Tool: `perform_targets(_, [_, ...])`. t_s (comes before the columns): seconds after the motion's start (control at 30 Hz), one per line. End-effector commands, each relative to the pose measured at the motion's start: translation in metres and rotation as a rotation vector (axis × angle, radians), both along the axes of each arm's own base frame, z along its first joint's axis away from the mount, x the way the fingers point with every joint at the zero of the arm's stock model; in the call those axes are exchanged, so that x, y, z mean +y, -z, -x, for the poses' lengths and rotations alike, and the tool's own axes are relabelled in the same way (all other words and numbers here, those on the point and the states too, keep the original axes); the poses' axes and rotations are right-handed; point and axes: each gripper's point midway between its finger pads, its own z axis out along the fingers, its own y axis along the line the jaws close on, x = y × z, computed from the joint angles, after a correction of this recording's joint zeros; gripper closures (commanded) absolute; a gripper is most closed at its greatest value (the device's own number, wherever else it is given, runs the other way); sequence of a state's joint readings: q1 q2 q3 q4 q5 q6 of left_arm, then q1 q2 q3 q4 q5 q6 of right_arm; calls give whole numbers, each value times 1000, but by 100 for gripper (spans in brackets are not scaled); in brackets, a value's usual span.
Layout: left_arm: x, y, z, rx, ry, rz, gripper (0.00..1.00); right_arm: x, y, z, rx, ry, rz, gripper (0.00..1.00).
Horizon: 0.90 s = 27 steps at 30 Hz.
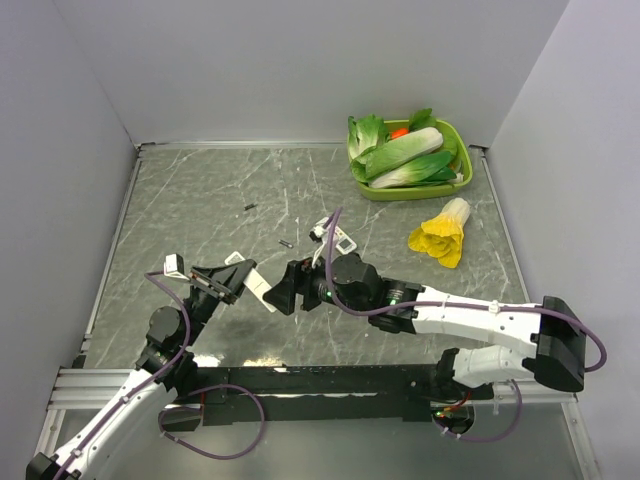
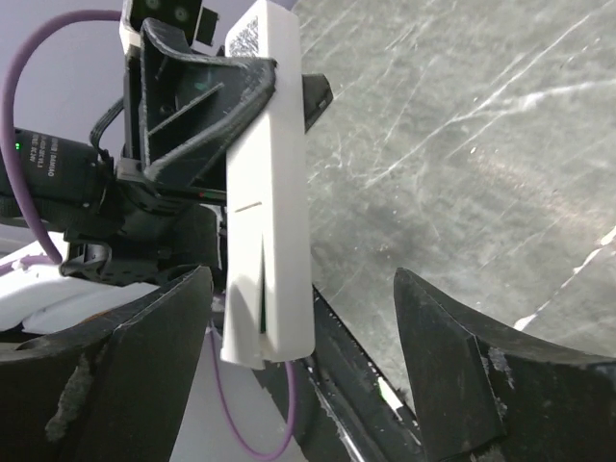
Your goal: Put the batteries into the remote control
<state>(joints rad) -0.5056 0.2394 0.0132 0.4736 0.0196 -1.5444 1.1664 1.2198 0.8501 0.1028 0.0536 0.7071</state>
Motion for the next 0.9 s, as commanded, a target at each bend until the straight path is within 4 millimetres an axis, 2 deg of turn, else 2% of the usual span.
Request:
perform_targets(0.0, [5,-18,4,-52,-5,70,96,11,-18,1,41,-8,-129,19])
perform_targets(0.17, [7,-28,7,-76,3,107,96,12,-12,2,56,-9,-166,37])
perform_targets(0.2, [6,-20,6,-62,4,111,97,12,-10,3,64,-6,-179,41])
perform_targets(0.23, [7,-21,7,-65,8,121,97,11,-8,2,67,-2,-194,51])
perform_targets(0.3, [11,-20,5,-56,-11,154,97,10,-5,3,79,0,-207,59])
perform_targets(0.33, [13,-23,6,-67,-14,170,98,8,-1,3,84,1,-208,67])
perform_targets(0.37, [14,-24,7,-69,-17,177,98,8,-3,3,83,4,-220,70])
perform_targets(0.43, [18,-27,7,-77,-30,189,98,8,0,8,99,-18,-227,73])
perform_targets(0.57, [23,-30,5,-84,-64,188,98,5,-1,12,116,-26,-246,74])
perform_targets(0.7, [26,-33,4,-90,-84,194,98,2,1,16,115,-39,-257,69])
perform_targets(0.87, [23,-37,6,-93,-67,183,98,0,4,14,91,-32,-232,69])
